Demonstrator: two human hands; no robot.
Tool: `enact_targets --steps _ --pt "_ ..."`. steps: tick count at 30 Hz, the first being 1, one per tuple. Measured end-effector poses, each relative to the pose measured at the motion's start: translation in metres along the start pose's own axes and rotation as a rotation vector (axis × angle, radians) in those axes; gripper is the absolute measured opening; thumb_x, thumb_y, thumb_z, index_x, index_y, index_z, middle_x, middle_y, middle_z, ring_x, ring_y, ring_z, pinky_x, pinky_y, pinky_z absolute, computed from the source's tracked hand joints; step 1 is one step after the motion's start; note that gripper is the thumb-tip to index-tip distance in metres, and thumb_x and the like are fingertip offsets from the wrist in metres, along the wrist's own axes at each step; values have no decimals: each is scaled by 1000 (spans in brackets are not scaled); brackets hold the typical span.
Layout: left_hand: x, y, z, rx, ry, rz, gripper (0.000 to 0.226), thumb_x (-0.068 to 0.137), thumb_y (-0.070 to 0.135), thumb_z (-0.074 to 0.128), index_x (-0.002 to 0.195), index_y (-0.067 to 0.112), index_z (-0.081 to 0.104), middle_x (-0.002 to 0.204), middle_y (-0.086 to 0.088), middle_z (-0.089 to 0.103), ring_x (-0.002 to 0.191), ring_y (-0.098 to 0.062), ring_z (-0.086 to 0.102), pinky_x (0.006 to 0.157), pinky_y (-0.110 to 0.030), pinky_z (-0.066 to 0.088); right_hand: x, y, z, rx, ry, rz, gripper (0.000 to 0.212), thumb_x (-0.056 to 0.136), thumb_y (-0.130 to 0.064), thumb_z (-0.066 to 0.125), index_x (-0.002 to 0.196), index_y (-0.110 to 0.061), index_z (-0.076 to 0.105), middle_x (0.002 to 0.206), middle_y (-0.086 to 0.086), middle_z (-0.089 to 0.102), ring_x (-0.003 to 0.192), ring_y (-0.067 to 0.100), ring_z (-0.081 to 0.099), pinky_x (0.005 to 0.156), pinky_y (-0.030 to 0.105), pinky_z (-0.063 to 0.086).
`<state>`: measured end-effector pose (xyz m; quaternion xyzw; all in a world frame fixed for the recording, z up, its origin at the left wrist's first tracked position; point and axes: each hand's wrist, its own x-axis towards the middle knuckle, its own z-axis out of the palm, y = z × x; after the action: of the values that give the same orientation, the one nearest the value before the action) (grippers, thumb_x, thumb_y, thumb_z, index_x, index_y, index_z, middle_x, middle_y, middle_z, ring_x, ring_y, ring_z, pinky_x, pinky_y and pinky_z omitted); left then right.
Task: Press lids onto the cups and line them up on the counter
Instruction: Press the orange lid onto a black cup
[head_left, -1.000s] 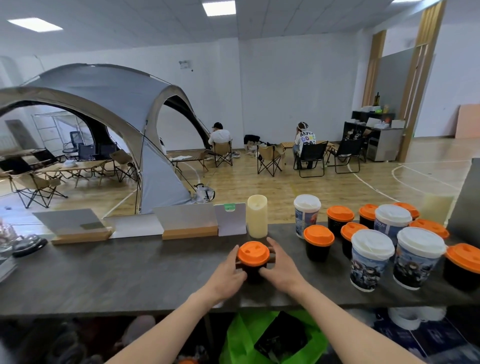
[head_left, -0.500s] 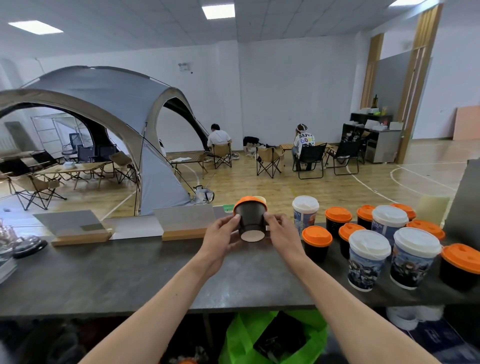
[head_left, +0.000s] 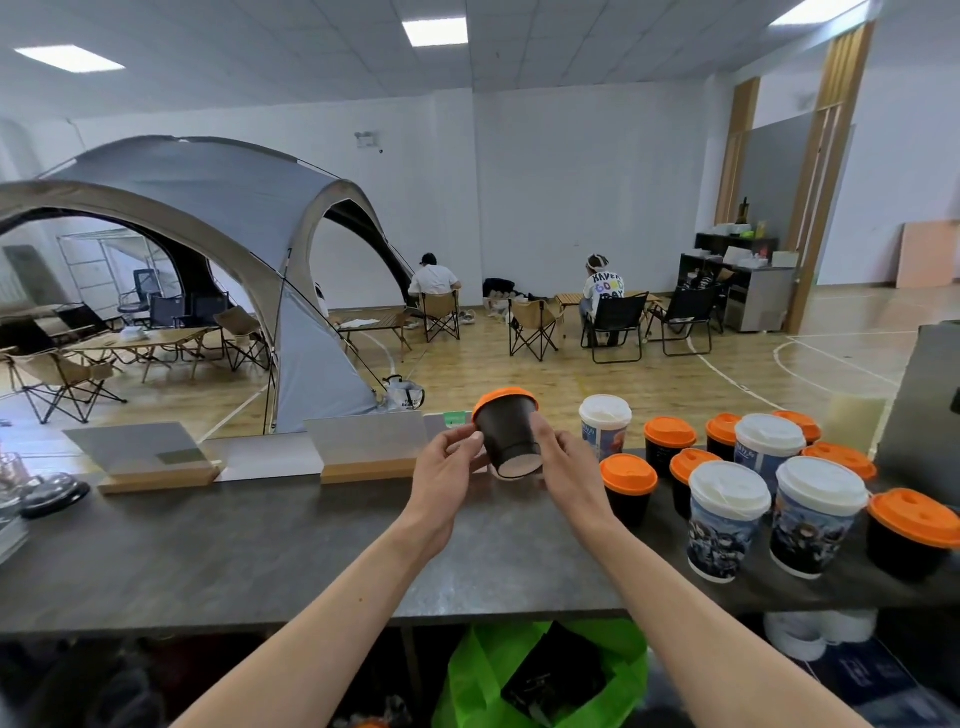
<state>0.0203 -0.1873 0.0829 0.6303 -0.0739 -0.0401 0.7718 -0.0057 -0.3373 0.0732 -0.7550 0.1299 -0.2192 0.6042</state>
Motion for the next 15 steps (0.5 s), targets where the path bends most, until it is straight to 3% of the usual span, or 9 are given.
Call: enact_targets --steps 3,6,8,11,13,15 --pt "2 -3 -1 14 15 32 30 98 21 67 125 12 59 116 -12 73 104 -22 73 95 -42 59 -2 -1 -1 81 -5 7 58 86 -70 57 115 -19 62 104 -3 71 97 13 68 89 48 58" --pt "4 -2 -2 31 12 -2 48 89 35 78 127 15 58 116 -7 74 109 -21 70 100 -44 55 -1 2 0 70 -24 0 41 96 -55 54 117 -20 57 107 -2 67 100 13 65 91 51 57" --pt "4 -3 -3 79 -7 -28 48 86 41 79 123 17 61 111 -5 76 107 -23 71 96 -41 56 -2 4 0 65 -45 11 46 92 -63 50 110 -21 61 104 -1 69 100 16 66 92 52 56" --pt "4 -5 -3 91 -5 -75 56 79 48 84 120 21 59 110 -6 76 103 -30 73 97 -52 56 -4 4 -2 37 -55 -6 63 81 -78 52 103 -20 67 99 -1 72 97 17 68 90 49 56" --pt "2 -6 -2 106 -9 -79 59 78 51 83 122 20 58 111 -7 75 102 -29 73 97 -54 56 -6 4 -4 4 -46 -40 62 85 -71 58 116 -18 63 107 -3 70 100 14 67 91 42 56" --pt "1 -6 -1 99 0 -71 43 90 47 73 120 19 61 113 -8 74 102 -27 73 96 -50 58 -7 4 -5 12 -25 -46 54 91 -61 59 125 -19 57 112 -1 68 102 13 65 91 42 57"
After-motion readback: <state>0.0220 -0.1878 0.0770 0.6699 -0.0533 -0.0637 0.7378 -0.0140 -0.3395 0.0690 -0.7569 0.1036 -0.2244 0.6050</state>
